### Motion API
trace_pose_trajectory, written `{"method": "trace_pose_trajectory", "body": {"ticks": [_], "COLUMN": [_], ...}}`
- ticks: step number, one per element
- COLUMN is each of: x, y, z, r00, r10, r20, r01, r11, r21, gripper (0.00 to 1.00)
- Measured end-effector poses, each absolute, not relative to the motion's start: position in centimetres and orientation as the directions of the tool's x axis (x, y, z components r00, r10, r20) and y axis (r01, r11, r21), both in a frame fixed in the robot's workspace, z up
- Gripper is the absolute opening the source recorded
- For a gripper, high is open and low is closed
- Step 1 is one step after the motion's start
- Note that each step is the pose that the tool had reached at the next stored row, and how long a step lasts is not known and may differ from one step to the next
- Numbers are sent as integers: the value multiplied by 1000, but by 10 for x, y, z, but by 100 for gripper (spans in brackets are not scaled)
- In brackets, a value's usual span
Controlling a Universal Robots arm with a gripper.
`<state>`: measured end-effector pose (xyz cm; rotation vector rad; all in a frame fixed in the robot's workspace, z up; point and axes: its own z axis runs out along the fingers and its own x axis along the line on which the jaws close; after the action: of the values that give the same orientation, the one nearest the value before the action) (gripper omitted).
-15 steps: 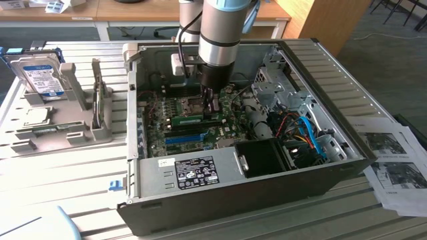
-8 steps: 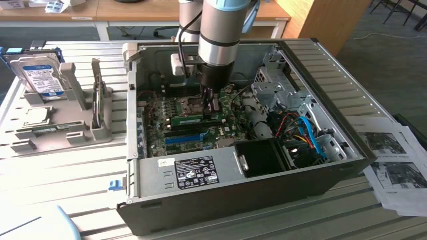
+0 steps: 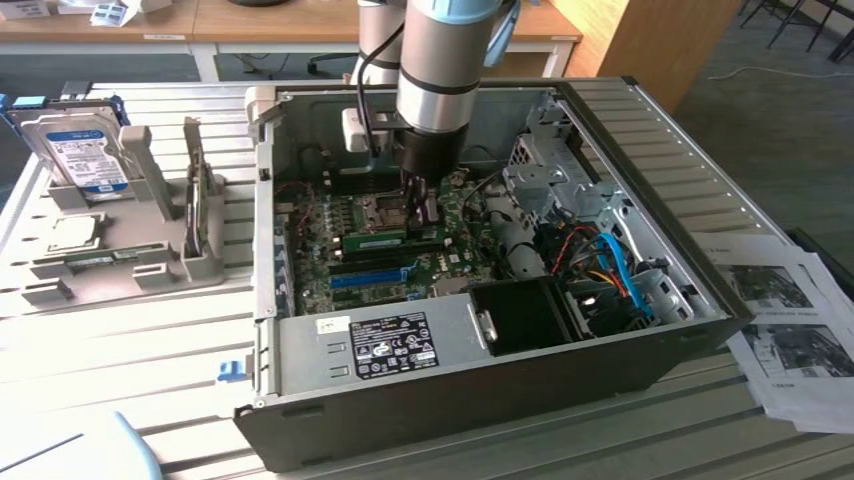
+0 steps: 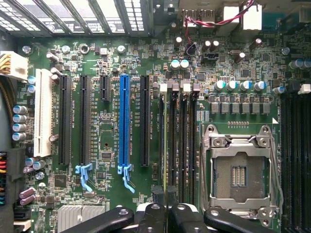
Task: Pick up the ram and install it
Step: 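Insert the ram into the slot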
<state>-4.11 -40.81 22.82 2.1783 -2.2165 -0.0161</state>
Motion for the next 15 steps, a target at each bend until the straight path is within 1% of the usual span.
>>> {"method": "trace_pose_trajectory", "body": {"ticks": [15], "x": [-41], "y": [-408], "z": [227], "r00": [-12], "r10": [-1000], "r20": [17], "r01": [-999], "r11": [13], "r21": [31], "gripper": [11]}}
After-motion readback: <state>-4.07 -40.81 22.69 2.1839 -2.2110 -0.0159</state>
